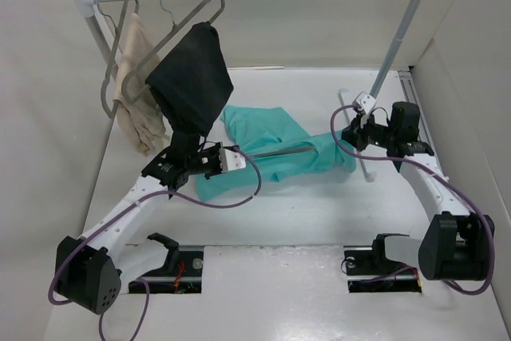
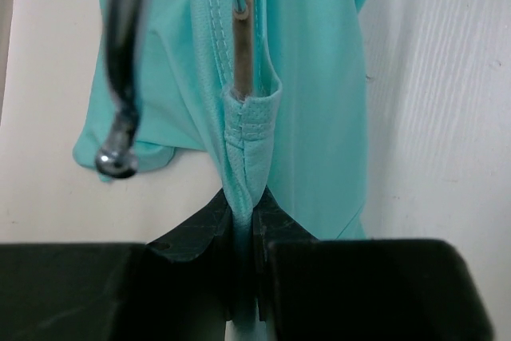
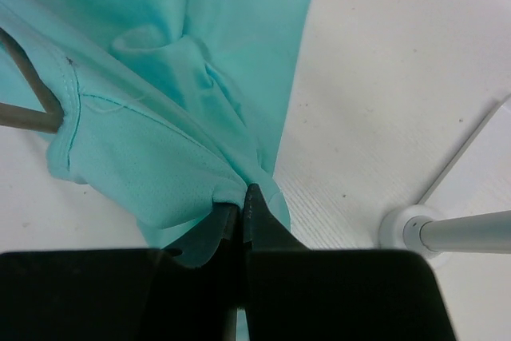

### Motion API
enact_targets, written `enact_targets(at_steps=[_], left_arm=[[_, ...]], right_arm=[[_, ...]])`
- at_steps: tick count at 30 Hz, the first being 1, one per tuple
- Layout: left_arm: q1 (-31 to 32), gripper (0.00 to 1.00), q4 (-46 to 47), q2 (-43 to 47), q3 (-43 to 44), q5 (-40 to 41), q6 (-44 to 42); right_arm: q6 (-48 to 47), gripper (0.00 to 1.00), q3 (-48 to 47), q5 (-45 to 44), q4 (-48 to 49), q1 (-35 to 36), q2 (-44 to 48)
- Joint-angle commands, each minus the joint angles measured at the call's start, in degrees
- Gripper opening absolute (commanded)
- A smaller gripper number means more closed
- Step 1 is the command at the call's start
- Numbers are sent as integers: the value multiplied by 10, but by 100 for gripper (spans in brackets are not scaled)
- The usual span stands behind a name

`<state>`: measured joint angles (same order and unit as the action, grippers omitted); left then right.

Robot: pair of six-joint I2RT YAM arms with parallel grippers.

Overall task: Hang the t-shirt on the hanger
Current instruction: Place tshirt on hanger

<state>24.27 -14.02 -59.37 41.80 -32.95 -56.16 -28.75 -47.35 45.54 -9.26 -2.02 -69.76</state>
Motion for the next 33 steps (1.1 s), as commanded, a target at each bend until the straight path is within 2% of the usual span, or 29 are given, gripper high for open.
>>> enact_targets(at_steps=[1, 7, 12, 18, 22, 27, 33], left_arm=[[-10, 0, -37, 14, -2, 17, -48], [13, 0, 20, -16, -11, 133, 21], [29, 0, 66, -40, -26, 205, 19], [48, 0, 58, -84, 20, 218, 72], [48, 0, 52, -89, 54, 198, 99], [48, 0, 67, -101, 46, 235, 92], [28, 0, 80, -111, 34, 276, 92]], right_arm=[[-24, 0, -40, -18, -2, -21, 13], [-57, 0, -64, 30, -37, -21, 8], [-91, 0, -83, 89, -73, -21, 2], [-150, 0, -103, 120, -136, 16, -3], [-190, 0, -128, 127, -186, 16, -8], [-212, 0, -157, 162, -214, 5, -28], [-276, 0, -222, 196, -294, 0, -46]])
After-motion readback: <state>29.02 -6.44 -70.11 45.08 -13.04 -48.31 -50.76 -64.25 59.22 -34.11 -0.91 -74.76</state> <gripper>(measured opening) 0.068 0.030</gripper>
